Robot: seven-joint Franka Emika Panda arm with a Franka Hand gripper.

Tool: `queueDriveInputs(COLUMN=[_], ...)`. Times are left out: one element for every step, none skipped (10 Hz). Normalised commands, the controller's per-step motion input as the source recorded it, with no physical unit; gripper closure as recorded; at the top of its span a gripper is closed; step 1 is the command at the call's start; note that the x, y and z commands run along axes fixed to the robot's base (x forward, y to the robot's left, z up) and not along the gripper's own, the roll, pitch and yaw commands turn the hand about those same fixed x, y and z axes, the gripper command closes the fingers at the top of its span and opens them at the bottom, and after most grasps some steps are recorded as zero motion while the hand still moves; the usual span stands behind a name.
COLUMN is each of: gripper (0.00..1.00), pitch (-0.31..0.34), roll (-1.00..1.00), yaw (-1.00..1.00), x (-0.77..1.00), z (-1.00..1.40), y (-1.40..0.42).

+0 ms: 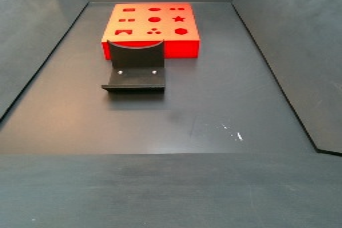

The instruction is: Insert the rectangle object.

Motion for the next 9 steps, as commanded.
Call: queueDriveInputs(gripper=[1.0, 1.0, 1.0, 1.0, 1.0, 1.0, 1.0, 1.0, 1.0], pitch=[0.061, 0.0, 0.0, 0.0, 0.006, 0.0, 0.004, 0.001, 0.0], roll=[0.0, -0.02, -0.01, 0.0, 0.05, 0.04, 0.07, 0.08, 0.1], yaw=[-0.06, -0.13, -0.11, 0.0, 0.0, 0.0, 0.0, 0.0, 0.0], x=[0.51, 0.83, 0.96, 1.0, 1.0, 1.0, 1.0, 1.0, 1.0], z=[-0.15, -0.29, -0.37, -0.45, -0.52, -0.39, -0.36, -0.31, -0.17], y=[-0.25, -0.29, -0.27, -0.21, -0.04, 0.07, 0.12, 0.14, 0.12])
